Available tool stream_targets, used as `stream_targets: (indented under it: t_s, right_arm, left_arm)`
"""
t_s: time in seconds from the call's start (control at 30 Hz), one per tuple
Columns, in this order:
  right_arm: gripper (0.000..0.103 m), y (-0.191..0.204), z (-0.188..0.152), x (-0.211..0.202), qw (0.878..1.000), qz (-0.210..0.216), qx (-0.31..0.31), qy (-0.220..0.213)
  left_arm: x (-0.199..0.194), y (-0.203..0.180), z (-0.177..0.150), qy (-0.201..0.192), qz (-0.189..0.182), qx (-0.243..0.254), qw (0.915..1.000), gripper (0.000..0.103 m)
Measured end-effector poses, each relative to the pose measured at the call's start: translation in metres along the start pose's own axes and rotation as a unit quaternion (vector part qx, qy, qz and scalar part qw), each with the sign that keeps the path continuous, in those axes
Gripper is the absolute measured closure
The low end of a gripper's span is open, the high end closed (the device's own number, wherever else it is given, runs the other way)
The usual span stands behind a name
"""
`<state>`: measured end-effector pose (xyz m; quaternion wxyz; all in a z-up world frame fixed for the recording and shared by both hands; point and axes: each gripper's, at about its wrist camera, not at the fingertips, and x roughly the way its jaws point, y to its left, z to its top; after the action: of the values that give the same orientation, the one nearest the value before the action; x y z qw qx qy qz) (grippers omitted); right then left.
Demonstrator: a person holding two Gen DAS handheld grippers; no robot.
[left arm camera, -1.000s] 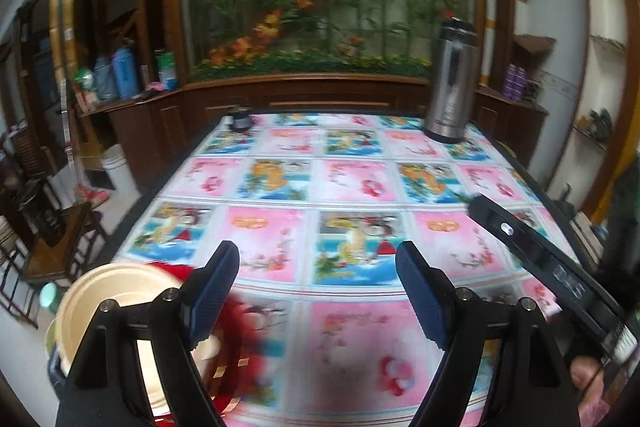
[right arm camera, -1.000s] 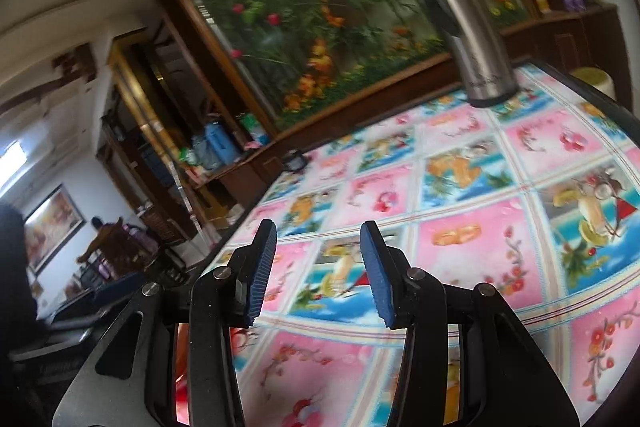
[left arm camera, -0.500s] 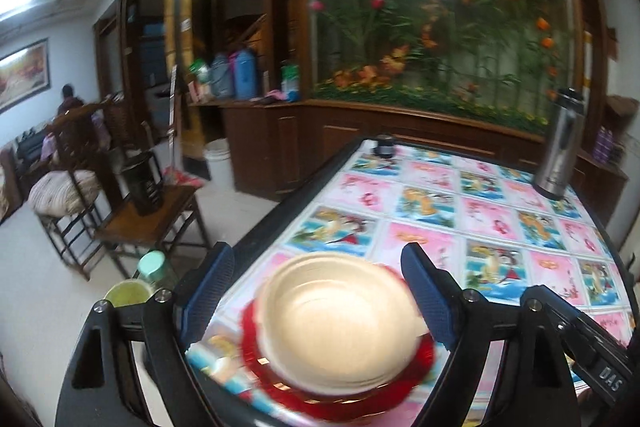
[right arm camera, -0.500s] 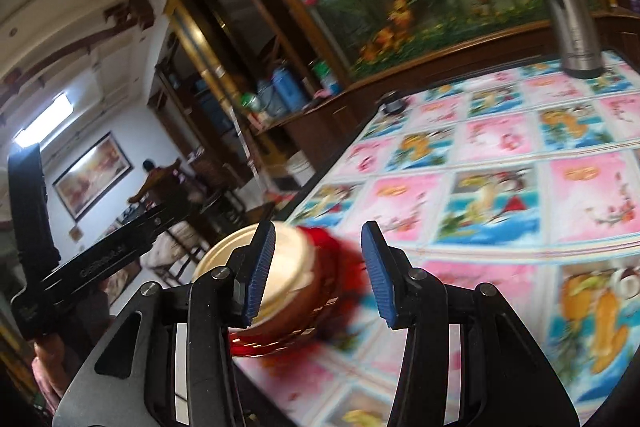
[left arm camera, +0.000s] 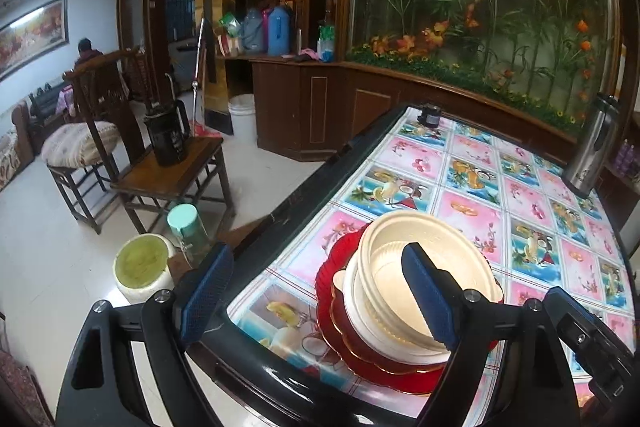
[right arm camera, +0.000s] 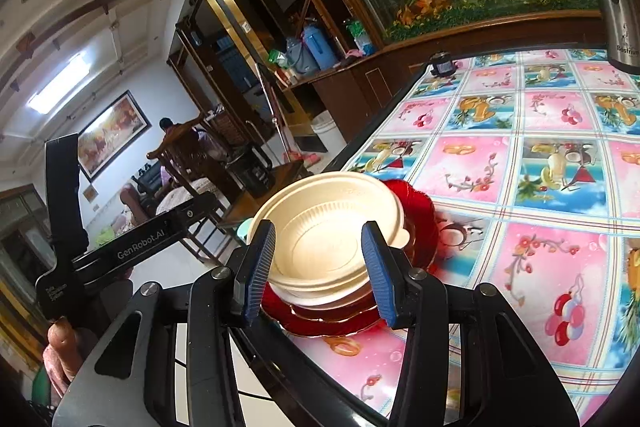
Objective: Organize plates and bowls
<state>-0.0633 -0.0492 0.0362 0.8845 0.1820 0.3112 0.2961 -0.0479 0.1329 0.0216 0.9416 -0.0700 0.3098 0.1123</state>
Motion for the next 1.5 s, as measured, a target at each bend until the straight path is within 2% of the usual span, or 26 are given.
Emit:
stream_targets:
  t_s: [0.13, 0.33, 0.73, 1.5]
  right_arm:
    - [0.058, -0.002, 0.0, 0.003, 1.0, -0.004, 0.004, 0.004]
    - [0.058, -0.007, 0.0, 0.006, 1.0, -0.006, 0.013, 0.006]
    - [0.058, -0.007, -0.002, 0.008, 1.0, 0.007, 0.01, 0.013]
    - [0.058, 0.007, -0.004, 0.015, 1.0, 0.015, -0.009, 0.026]
  left_arm:
    - [0.002, 0.003, 0.0, -0.002, -0.003, -0.001, 1.0, 0.017]
    - [-0.007, 0.011, 0.002, -0.037, 0.012, -0.013, 0.9992, 0.017]
    - [0.001, 0.005, 0.0, -0.017, 0.009, -0.008, 0.9998, 0.017]
    - [-0.007, -0.003, 0.002, -0.029, -0.003, 0.013, 0.9995, 0.017]
